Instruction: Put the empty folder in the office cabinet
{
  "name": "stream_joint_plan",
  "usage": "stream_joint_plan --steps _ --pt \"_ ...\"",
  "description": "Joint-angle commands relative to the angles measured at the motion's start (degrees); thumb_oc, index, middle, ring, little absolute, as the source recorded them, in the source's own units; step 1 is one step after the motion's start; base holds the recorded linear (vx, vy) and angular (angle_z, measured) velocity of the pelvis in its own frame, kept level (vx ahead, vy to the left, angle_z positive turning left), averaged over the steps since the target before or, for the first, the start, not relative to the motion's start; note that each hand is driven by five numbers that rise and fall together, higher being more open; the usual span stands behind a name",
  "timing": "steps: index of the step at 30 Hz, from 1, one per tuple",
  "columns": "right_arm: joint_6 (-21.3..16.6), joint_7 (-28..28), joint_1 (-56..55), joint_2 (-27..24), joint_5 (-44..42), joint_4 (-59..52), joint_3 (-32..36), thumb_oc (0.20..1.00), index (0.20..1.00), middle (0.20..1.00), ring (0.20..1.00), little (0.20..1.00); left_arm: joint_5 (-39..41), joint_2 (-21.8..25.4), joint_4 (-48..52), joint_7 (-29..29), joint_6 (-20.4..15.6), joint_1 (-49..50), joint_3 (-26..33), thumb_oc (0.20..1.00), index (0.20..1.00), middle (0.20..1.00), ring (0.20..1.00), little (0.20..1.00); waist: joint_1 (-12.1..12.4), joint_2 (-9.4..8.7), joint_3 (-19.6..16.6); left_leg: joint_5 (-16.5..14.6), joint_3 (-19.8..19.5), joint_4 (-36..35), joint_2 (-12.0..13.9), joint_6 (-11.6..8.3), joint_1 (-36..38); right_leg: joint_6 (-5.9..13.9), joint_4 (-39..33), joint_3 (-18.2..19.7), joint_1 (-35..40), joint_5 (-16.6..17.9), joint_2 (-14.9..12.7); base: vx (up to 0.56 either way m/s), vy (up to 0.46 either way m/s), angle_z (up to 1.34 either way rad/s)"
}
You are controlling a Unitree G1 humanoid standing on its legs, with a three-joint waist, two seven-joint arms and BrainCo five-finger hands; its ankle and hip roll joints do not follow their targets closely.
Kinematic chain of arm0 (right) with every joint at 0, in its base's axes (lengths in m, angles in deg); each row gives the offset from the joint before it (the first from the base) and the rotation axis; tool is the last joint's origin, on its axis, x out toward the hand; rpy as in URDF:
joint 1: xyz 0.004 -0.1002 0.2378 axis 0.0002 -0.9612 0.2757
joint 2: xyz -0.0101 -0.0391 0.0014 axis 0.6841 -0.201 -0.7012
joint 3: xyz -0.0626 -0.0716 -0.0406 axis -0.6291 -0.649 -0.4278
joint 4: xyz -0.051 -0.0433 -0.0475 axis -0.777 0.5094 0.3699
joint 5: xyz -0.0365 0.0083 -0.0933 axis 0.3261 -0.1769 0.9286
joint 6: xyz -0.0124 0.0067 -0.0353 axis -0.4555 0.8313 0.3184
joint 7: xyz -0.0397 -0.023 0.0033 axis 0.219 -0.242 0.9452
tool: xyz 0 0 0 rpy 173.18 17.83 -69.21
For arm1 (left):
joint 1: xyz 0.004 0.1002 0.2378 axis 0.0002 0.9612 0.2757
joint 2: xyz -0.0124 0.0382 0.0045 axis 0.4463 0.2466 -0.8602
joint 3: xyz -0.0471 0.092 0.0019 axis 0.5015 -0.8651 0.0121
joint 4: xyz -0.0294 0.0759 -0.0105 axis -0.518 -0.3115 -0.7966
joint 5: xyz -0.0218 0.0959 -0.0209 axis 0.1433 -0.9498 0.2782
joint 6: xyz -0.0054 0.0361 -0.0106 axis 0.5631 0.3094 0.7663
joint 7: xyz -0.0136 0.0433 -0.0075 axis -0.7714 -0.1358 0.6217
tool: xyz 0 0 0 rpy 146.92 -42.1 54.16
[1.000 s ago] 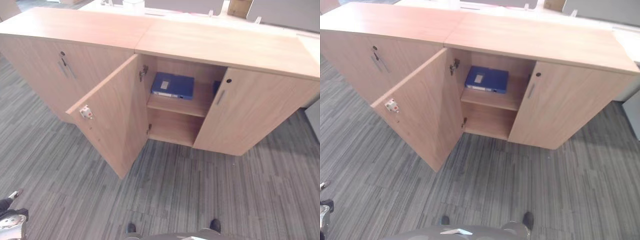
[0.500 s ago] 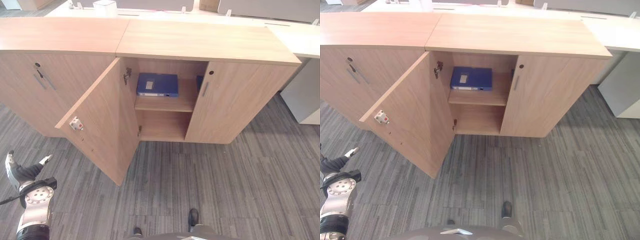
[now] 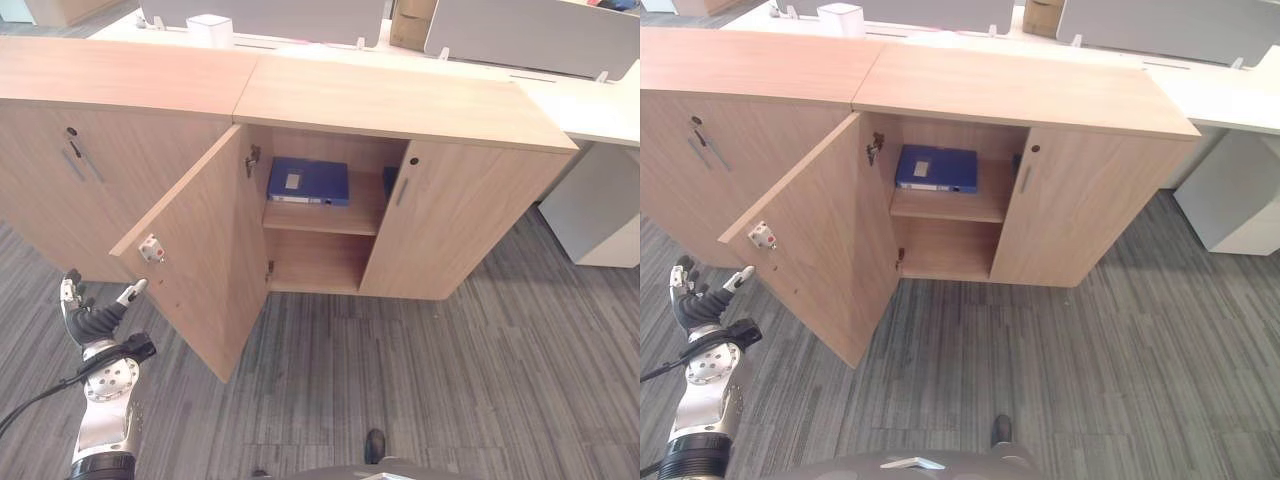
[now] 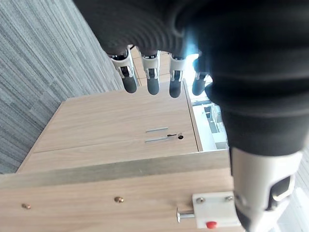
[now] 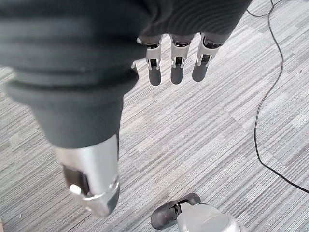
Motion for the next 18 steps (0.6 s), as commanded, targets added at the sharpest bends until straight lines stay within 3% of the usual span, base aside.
stream_joint_plan --steps 1,13,18 --pt "0.6 0.3 2.8 -1.1 1.3 3.7 -1.0 1.0 1.0 1.0 1.0 1.0 2.0 1.2 6.2 1.7 -3.2 -0.4 0.3 1.0 1.0 1.0 1.0 1.0 0.0 0.53 -0.4 -4.8 -6.1 -0.3 -1.4 2.77 -4.0 4.16 4.1 2.2 -0.1 -5.8 -4.1 0.0 0.0 0.0" --pt "0.5 0.4 2.6 -0.9 1.6 3.2 -1.4 1.0 1.0 1.0 1.0 1.0 2.1 1.0 7.6 2.7 -2.3 0.3 -0.4 1.0 1.0 1.0 1.0 1.0 0.0 0.45 -1.0 -4.8 -5.8 -0.3 -1.1 2.64 -3.8 4.01 2.7 1.9 1.0 -5.7 -3.8 0.0 0.0 0.0" --pt "0.7 0.3 2.2 -0.8 1.5 2.9 -1.5 1.0 1.0 1.0 1.0 1.0 6.0 1.1 5.4 4.0 -1.6 -1.4 -1.5 1.0 1.0 1.0 1.0 1.0 -0.4 0.38 -1.5 -4.7 -5.4 -0.3 -1.0 2.5 -3.8 3.96 2.0 1.7 1.5 -5.6 -3.7 0.0 0.0 0.0"
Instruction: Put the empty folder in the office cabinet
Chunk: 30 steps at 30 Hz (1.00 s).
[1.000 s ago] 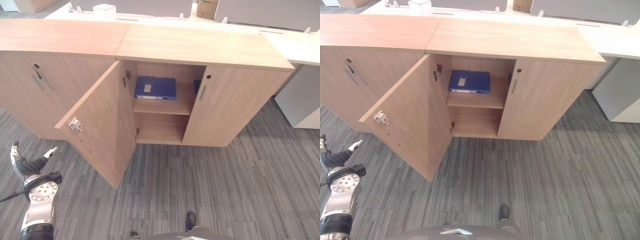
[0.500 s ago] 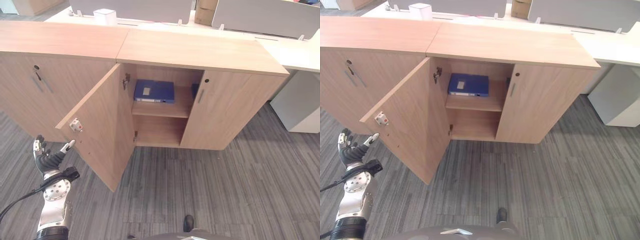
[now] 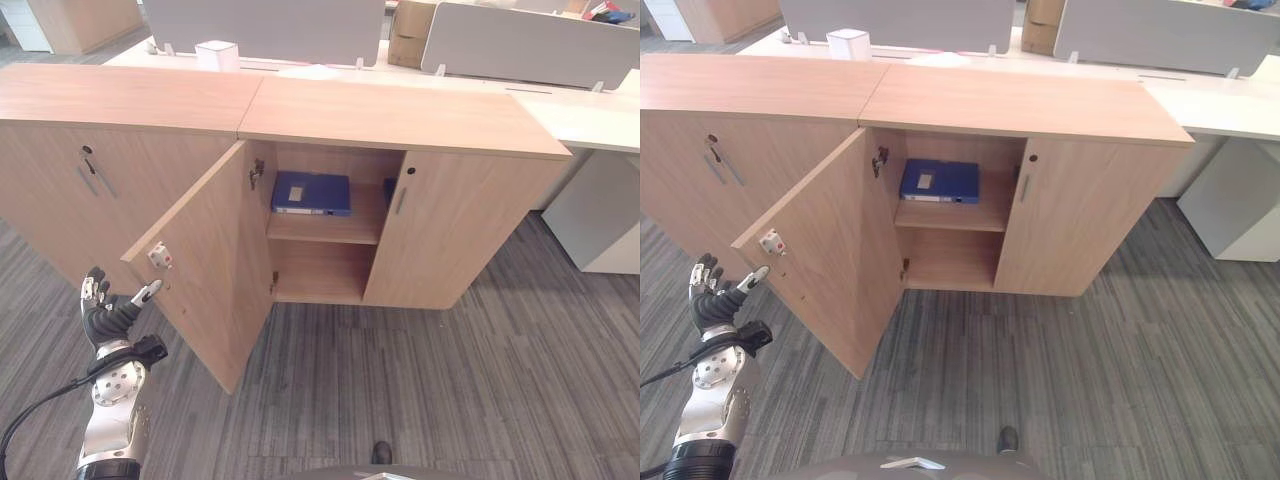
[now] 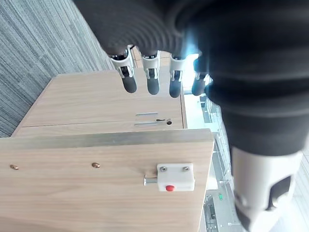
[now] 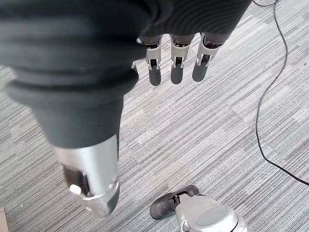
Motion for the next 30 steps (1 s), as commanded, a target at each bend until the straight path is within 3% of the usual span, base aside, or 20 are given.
stream_joint_plan --steps 1,8,14,22,30 --pt "0.0 0.2 2.7 -1.0 0.3 2.6 -1.7 1.0 1.0 1.0 1.0 1.0 2.6 2.4 0.8 1.1 -1.7 -4.2 0.1 1.0 1.0 1.0 1.0 1.0 -0.6 -0.51 1.0 -4.8 -4.9 0.0 -1.0 2.21 -3.8 3.89 2.0 1.8 1.5 -5.4 -3.6 0.0 0.0 0.0" --pt "-0.1 -0.1 1.9 -1.5 -0.6 1.8 -1.8 1.0 1.0 1.0 1.0 1.0 5.4 4.9 -1.0 0.8 -2.4 -9.2 -1.0 1.0 1.0 1.0 1.0 1.0 -1.9 -1.21 0.5 -4.9 -4.0 0.0 -0.6 1.91 -3.7 4.0 1.5 2.3 1.5 -5.0 -3.2 0.0 0.0 0.0" --pt "-0.2 0.0 1.3 -1.5 -0.9 2.0 -1.7 1.0 1.0 1.0 1.0 1.0 6.5 4.0 -0.3 0.5 -2.8 -12.0 -3.2 1.0 1.0 1.0 1.0 1.0 -2.7 -1.76 0.5 -5.0 -3.4 0.0 -0.4 1.85 -3.5 4.12 1.2 3.0 1.1 -4.7 -3.0 0.0 -0.002 -0.01" --pt "-0.2 0.5 0.8 -1.1 -1.0 2.8 -2.6 1.0 1.0 1.0 1.0 1.0 8.9 -2.5 1.4 3.6 -1.3 -14.7 -12.5 1.0 1.0 1.0 1.0 1.0 -4.2 -2.38 0.4 -5.3 -1.8 0.0 -0.1 2.0 -3.2 4.12 0.9 4.3 0.8 -4.4 -2.8 0.0 0.003 -0.05" --pt "0.3 1.6 1.6 -0.2 -2.2 3.2 -3.5 1.0 1.0 1.0 1.0 1.0 16.9 -7.7 3.5 8.0 1.5 -13.9 -22.7 1.0 1.0 1.0 1.0 1.0 -4.8 -2.13 0.6 -5.6 -1.1 0.0 -0.4 2.42 -2.9 4.24 0.8 5.1 0.6 -4.0 -2.9 0.0 0.008 -0.08"
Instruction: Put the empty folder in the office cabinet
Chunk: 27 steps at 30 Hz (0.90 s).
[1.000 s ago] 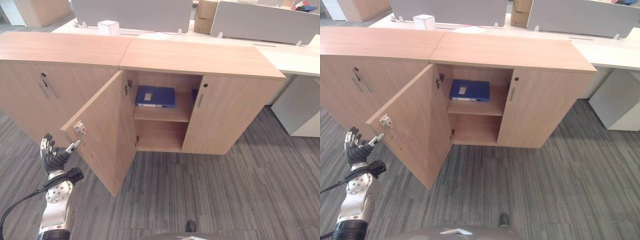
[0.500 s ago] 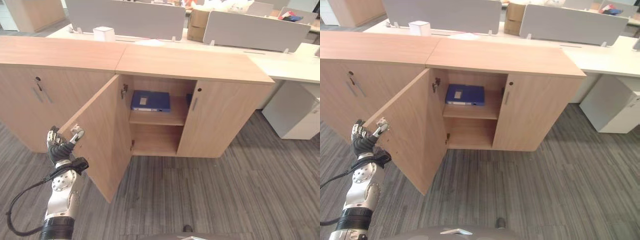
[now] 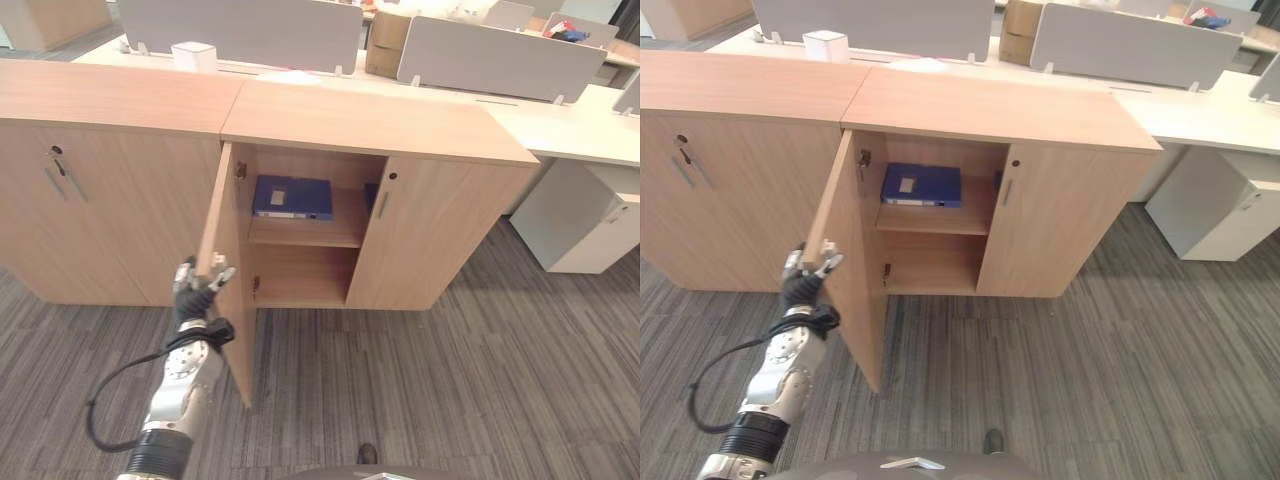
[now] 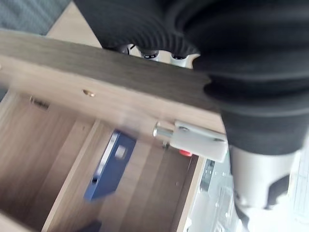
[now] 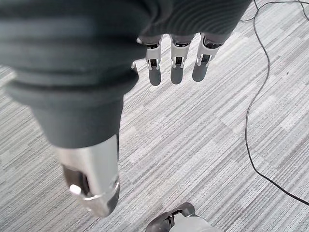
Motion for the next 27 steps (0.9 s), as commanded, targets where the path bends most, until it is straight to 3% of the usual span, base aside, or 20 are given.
stream_joint_plan --steps 1,6,12,18,27 --pt "0.3 1.5 4.4 -0.3 -2.3 3.2 -3.0 1.0 1.0 1.0 1.0 1.0 6.2 -1.8 4.8 5.4 0.9 -6.0 -3.9 1.0 1.0 1.0 1.0 1.0 -2.5 0.8 1.9 -5.5 -3.5 0.0 0.3 2.23 -3.2 3.58 0.7 2.4 1.8 -4.2 -2.7 -0.01 0.003 -0.07" --pt "0.9 1.8 5.0 0.0 -2.2 3.3 -3.8 1.0 1.0 1.0 1.0 1.0 13.9 -3.0 6.8 7.3 2.7 -6.0 -8.7 1.0 1.0 1.0 1.0 1.0 -2.8 1.04 2.0 -5.8 -3.3 0.0 0.1 2.48 -3.0 3.73 0.8 2.5 1.6 -4.1 -2.8 0.0 0.003 -0.05" --pt "1.3 2.2 5.2 0.3 -2.2 3.2 -4.3 1.0 1.0 1.0 1.0 1.0 19.2 -3.6 8.3 7.5 3.2 -6.1 -10.5 1.0 1.0 1.0 1.0 1.0 -3.0 1.11 2.2 -6.1 -3.4 0.0 -0.2 2.69 -2.8 3.8 0.9 2.7 1.7 -4.2 -2.9 0.0 -0.001 -0.05" --pt "1.2 2.5 5.1 0.6 -2.1 2.9 -4.3 1.0 1.0 1.0 1.0 1.0 19.5 -3.7 7.7 7.2 3.0 -3.9 -9.2 1.0 1.0 1.0 1.0 1.0 -2.7 0.99 2.4 -6.2 -3.5 0.0 -0.3 2.75 -2.7 3.64 0.9 2.7 1.9 -4.2 -2.9 0.0 0.0 0.0" --pt "1.0 2.6 5.3 1.3 -1.6 1.9 -4.3 1.0 1.0 1.0 1.0 1.0 17.0 -3.3 -1.2 7.4 4.8 4.3 -5.4 1.0 1.0 1.0 1.0 1.0 -1.4 1.33 2.5 -6.0 -3.9 0.0 -0.7 2.95 -2.9 3.53 1.0 2.1 2.0 -4.1 -2.9 0.0 0.0 0.0"
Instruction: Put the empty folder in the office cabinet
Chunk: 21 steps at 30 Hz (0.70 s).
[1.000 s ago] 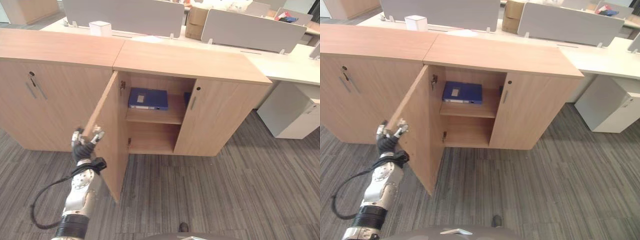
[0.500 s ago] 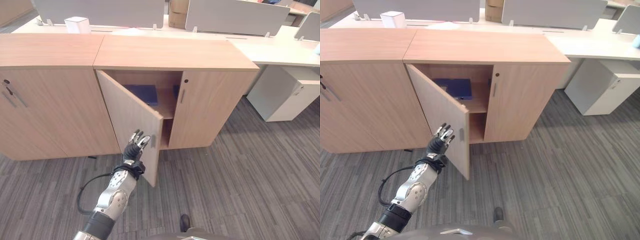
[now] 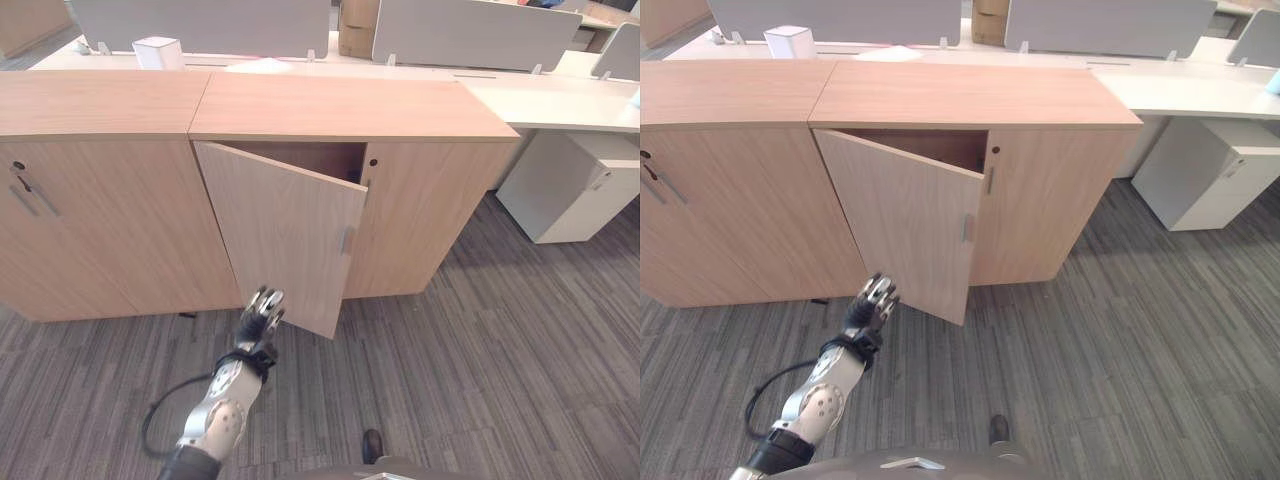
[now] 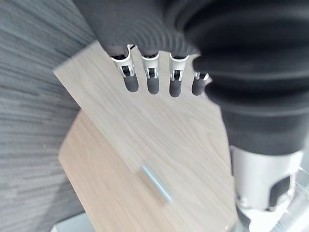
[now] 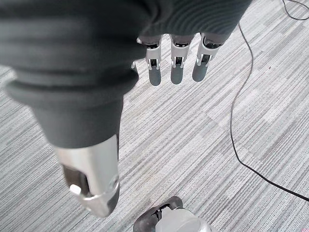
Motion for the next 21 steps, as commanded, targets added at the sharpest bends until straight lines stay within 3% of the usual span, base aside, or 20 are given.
stream_joint_plan --steps 1,4,6,10,17,21 --pt "-0.4 1.5 3.3 0.7 -1.6 2.8 -2.4 1.0 1.0 1.0 1.0 1.0 -5.7 -1.2 -1.2 0.6 0.2 -0.5 3.4 1.0 1.0 1.0 1.0 1.0 1.0 -0.15 0.8 -5.5 -5.4 0.0 -0.6 2.37 -3.6 3.31 1.1 0.4 2.1 -4.3 -3.1 0.0 0.0 0.0" --pt "-0.5 1.9 3.6 1.0 -1.2 2.2 -2.8 1.0 1.0 1.0 1.0 1.0 -14.4 -0.7 -11.6 -0.3 1.6 -0.1 5.1 1.0 1.0 1.0 1.0 1.0 1.3 0.08 0.6 -5.3 -5.6 0.0 -0.7 2.42 -3.8 3.22 1.3 0.1 2.2 -4.3 -3.2 0.0 0.0 0.0" --pt "-0.5 1.9 3.6 1.0 -1.2 2.2 -2.8 1.0 1.0 1.0 1.0 1.0 -14.4 -0.7 -11.6 -0.3 1.6 -0.1 5.1 1.0 1.0 1.0 1.0 1.0 1.3 0.08 0.6 -5.3 -5.6 0.0 -0.7 2.42 -3.8 3.22 1.3 0.1 2.2 -4.3 -3.2 0.0 0.003 0.02" --pt "-0.7 2.0 5.2 1.9 -2.4 1.0 -3.4 1.0 1.0 1.0 1.0 1.0 -33.2 -0.4 -38.9 -0.9 2.9 -2.7 9.0 1.0 1.0 1.0 1.0 1.0 1.9 0.63 0.0 -4.6 -6.3 0.0 -0.7 2.4 -4.3 2.93 1.4 -0.5 2.3 -4.8 -3.4 0.01 0.012 0.08" --pt "-1.8 1.7 7.2 2.6 -2.5 1.6 -5.6 1.0 1.0 1.0 1.0 1.0 -37.7 -1.3 -59.7 -1.9 1.6 -5.1 13.4 1.0 1.0 1.0 1.0 1.0 2.3 1.07 -0.1 -4.3 -6.7 0.0 -0.4 2.09 -4.3 2.55 1.4 -0.7 2.4 -5.7 -3.2 0.0 0.003 0.02" --pt "-1.6 2.2 8.0 3.4 2.2 2.8 -8.1 1.0 1.0 1.0 1.0 1.0 -39.0 -1.3 -63.9 -2.4 1.7 -4.1 15.1 1.0 1.0 1.0 1.0 1.0 3.0 1.18 -0.3 -4.2 -7.0 0.0 -0.3 2.06 -4.2 2.35 1.0 -1.2 3.0 -5.9 -3.1 0.0 -0.015 0.02"
